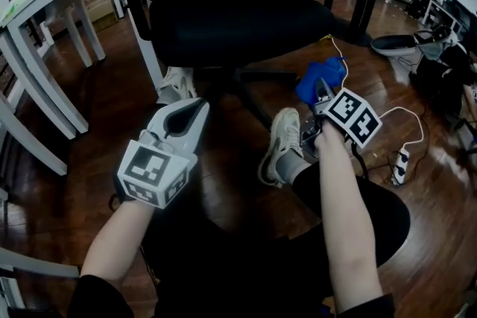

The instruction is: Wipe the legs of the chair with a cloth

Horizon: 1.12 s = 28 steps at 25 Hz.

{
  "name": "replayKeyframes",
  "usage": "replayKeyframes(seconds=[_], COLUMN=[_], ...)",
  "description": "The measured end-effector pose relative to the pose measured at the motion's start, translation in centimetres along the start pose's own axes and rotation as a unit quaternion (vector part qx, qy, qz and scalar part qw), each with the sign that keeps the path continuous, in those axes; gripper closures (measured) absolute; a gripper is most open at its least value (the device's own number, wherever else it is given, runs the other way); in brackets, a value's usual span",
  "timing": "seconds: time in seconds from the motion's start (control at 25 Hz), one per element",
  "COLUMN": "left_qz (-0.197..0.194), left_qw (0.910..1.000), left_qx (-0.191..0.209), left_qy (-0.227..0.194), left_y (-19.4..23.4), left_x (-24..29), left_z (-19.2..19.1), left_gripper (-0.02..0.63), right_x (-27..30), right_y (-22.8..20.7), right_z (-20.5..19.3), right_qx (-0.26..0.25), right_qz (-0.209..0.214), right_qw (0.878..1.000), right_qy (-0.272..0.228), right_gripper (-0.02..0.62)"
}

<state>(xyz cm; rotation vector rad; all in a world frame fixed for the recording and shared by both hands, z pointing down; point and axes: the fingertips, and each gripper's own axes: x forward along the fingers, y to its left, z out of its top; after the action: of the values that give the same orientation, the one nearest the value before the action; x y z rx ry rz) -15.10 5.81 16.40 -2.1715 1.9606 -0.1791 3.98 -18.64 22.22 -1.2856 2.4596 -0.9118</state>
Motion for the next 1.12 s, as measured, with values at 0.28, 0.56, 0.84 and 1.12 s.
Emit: replayKeyframes(seconds=[0.28, 0.56, 0.84, 1.12], left_qz=[0.046, 0.129, 0.115, 0.13], left_qw=[0.9986, 0.9866, 0.9852, 0.9828], left_qx=[-0.018, -0.082, -0.109, -0.112], left_qy=[0.02, 0.057, 0.067, 0.067], left_y=[2.2, 5.2, 4.0, 5.9], left_x=[1.2, 3.4, 4.9, 4.3], left_z=[1.3, -2.5, -3.1, -2.8], left_gripper=[0.6, 0.594, 0.594, 0.594], right_x=[1.3, 2.0, 1.9, 3.0], right_y=[-0.6, -0.7, -3.2, 0.4], right_z=[0.5, -1.3, -1.4, -0.7], right_qx=[-0.012, -0.016, 0.004, -0.006], right_qz=[-0.006, -0.013, -0.043, -0.024], right_qw=[1.0, 1.0, 0.999, 1.0], right_qy=[-0.017, 0.007, 0.005, 0.005], right_gripper=[0.503, 0.503, 0.503, 0.503])
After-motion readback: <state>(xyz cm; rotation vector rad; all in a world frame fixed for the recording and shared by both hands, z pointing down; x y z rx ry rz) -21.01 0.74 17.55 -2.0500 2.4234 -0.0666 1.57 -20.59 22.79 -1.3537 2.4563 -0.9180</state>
